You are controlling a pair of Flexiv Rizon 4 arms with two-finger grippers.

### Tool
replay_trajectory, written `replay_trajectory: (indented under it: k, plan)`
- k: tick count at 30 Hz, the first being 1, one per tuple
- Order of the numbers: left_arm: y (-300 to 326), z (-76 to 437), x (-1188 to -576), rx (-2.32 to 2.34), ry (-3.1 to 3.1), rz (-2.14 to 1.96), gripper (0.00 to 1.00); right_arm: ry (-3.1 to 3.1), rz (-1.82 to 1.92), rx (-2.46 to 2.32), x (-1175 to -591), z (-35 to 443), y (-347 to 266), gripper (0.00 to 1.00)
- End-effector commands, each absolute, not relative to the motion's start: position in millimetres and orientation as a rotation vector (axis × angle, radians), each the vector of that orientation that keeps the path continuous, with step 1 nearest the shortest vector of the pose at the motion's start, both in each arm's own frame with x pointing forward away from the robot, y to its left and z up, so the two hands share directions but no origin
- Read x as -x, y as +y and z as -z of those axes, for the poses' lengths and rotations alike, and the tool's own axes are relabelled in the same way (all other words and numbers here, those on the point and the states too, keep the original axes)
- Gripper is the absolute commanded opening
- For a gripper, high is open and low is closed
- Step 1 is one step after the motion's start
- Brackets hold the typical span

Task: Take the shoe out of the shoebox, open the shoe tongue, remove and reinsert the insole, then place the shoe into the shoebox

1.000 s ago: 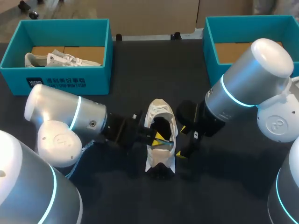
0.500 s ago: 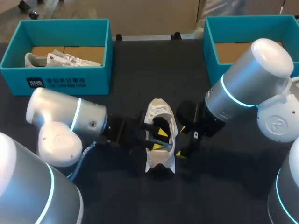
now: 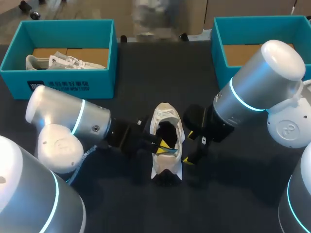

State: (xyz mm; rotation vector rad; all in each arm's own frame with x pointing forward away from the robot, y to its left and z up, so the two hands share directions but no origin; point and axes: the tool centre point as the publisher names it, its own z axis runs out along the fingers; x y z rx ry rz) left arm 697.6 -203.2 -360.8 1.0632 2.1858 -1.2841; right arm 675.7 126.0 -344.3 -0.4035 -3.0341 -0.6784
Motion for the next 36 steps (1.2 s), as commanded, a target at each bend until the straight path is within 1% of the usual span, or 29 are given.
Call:
replay_trajectory:
  k: [1, 4, 5, 6, 7, 8, 9, 11, 14, 21, 24, 29, 31, 36]
  plan:
    - [-216.9, 371.7, -708.5, -1.046, 2.205, 1.294, 0.00, -3.036, 0.677, 0.405, -674.6, 344.3, 126.0, 1.00]
    - [-215.1, 363.8, -703.8, -1.046, 2.192, 1.335, 0.00, -3.036, 0.677, 0.405, -674.6, 344.3, 126.0, 1.00]
    - [-213.7, 360.7, -702.4, -1.047, 2.192, 1.340, 0.28, -3.036, 0.677, 0.405, -674.6, 344.3, 126.0, 1.00]
    - [-212.3, 357.6, -701.3, -1.048, 2.188, 1.343, 0.43, -3.036, 0.677, 0.405, -674.6, 344.3, 126.0, 1.00]
    - [-210.6, 354.4, -700.5, -1.049, 2.182, 1.352, 0.49, -3.036, 0.677, 0.405, -674.6, 344.3, 126.0, 1.00]
    - [-208.8, 351.1, -699.5, -1.050, 2.179, 1.357, 0.66, -3.036, 0.677, 0.405, -674.6, 344.3, 126.0, 1.00]
    - [-207.1, 347.8, -698.4, -1.051, 2.174, 1.364, 0.68, -3.036, 0.677, 0.405, -674.6, 344.3, 126.0, 1.00]
    - [-203.5, 341.0, -696.8, -1.051, 2.171, 1.388, 0.67, -3.036, 0.677, 0.405, -674.6, 344.3, 126.0, 1.00]
    - [-198.5, 331.2, -694.6, -1.058, 2.173, 1.407, 0.67, -3.036, 0.677, 0.405, -674.6, 344.3, 126.0, 1.00]
    - [-191.6, 316.7, -690.8, -1.110, 2.215, 1.401, 0.65, -3.036, 0.677, 0.405, -674.6, 344.3, 126.0, 1.00]
    - [-189.6, 311.2, -690.6, -1.145, 2.234, 1.371, 0.63, -3.036, 0.677, 0.405, -674.6, 344.3, 126.0, 1.00]
    - [-185.1, 304.1, -690.0, -1.230, 2.285, 1.325, 0.61, -2.997, 0.717, 0.402, -678.6, 333.5, 104.6, 1.00]
    - [-183.0, 301.1, -690.9, -1.248, 2.304, 1.302, 0.62, -2.986, 0.750, 0.395, -679.6, 328.2, 92.4, 1.00]
    - [-178.7, 294.0, -691.7, -1.331, 2.351, 1.260, 0.55, -2.967, 0.770, 0.380, -682.2, 314.0, 55.1, 1.00]
